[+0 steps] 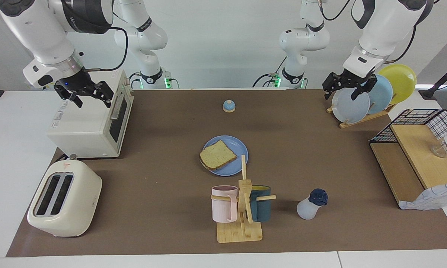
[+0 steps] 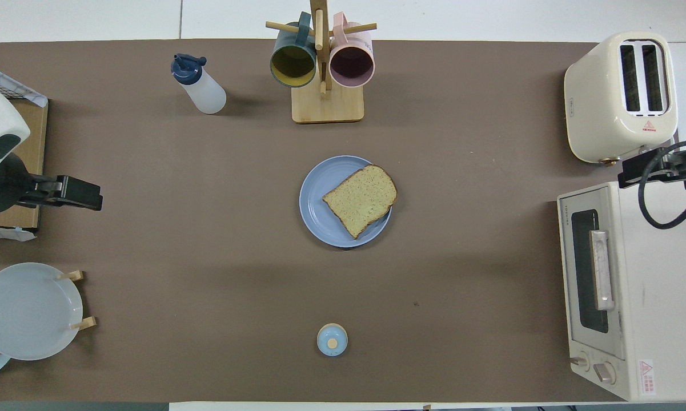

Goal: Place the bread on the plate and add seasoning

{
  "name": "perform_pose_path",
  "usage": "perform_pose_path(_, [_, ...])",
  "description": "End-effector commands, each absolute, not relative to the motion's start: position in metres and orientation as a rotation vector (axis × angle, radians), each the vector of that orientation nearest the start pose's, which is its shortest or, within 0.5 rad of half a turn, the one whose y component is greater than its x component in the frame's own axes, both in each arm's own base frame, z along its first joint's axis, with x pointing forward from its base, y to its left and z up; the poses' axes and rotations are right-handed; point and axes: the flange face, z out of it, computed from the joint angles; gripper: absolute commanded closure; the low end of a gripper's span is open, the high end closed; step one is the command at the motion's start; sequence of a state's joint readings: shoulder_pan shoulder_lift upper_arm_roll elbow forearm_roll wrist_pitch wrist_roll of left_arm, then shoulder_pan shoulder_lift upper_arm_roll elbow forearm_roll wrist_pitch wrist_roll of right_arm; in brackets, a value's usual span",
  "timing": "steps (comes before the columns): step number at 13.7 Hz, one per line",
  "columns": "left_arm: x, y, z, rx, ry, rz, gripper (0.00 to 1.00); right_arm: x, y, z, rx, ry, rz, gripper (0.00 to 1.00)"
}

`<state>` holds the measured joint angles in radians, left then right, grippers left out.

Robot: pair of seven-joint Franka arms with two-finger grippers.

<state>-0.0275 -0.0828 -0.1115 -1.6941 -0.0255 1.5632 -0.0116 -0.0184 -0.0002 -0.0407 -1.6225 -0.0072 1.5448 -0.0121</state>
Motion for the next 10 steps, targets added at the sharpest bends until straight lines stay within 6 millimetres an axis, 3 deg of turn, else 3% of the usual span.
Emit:
perform_pose_path(1, [0.534,-0.078,0.638,-3.153,0.197,0.109,0.00,0.544,-0.035,0.600,-3.144,0.048,0.114,0.00])
perform_pose_path(10, [0.530,-0.075,0.627,-3.152,0.205,0.087,0.00,0.544,-0.035,0.600,-3.144,0.048,0.114,0.00])
